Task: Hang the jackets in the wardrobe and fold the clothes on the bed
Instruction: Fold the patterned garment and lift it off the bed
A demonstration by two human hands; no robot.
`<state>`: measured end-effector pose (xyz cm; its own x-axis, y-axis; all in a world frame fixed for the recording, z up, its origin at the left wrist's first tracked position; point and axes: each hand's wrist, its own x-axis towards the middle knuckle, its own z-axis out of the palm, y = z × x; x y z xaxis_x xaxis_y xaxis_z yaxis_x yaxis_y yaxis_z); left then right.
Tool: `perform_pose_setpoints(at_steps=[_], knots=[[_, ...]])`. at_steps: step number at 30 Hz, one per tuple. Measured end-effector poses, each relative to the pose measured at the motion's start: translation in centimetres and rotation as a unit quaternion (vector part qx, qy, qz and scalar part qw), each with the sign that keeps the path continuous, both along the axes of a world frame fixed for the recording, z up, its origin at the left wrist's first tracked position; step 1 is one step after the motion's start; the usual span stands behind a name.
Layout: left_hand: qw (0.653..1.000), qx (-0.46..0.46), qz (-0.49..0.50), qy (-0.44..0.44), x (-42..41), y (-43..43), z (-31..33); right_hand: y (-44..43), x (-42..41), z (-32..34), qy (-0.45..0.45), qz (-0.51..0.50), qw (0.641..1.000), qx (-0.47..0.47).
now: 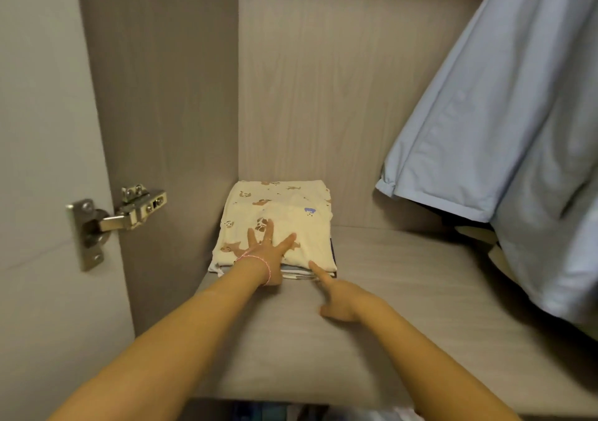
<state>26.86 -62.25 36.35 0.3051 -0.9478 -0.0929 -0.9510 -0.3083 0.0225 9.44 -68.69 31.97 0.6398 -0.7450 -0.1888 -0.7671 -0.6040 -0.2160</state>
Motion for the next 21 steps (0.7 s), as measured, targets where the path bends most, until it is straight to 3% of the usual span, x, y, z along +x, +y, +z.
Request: perform_pose_setpoints(at_steps=[3,5,9,11,13,15,18,19,21], knots=[[0.989,0.132,-0.011,-0.063,-4.4,2.4,2.8,2.4,-7.1,1.0,0.024,0.042,0.999,0.011],[0.973,0.185,-0.089,-0.103,-8.6,4.0,4.9,5.0,-12.0,2.3,0.01,0.009,1.0,0.02],[0.941,0.139,-0.301,0.066,-19.7,7.3,7.4,12.2,-22.1,5.8,-0.091,-0.073,0.993,-0.024],[0.897,0.09,-0.409,0.145,-26.0,8.9,7.8,16.4,-28.0,7.3,-0.116,-0.111,0.981,-0.109],[0.854,0.062,-0.489,0.168,-31.0,10.3,8.0,20.0,-33.3,8.1,-0.117,-0.142,0.958,-0.222],[0.812,0.047,-0.551,0.187,-37.1,12.1,8.0,24.2,-40.2,8.9,-0.07,-0.212,0.902,-0.37],[0.76,0.015,-0.608,0.23,-43.0,14.4,7.6,29.1,-48.0,10.8,-0.037,-0.32,0.782,-0.534],[0.742,0.006,-0.627,0.235,-44.9,15.1,7.4,30.7,-50.3,11.4,-0.03,-0.361,0.739,-0.568],[0.721,-0.011,-0.649,0.242,-47.2,15.7,6.9,32.5,-53.2,12.5,-0.057,-0.437,0.687,-0.578]])
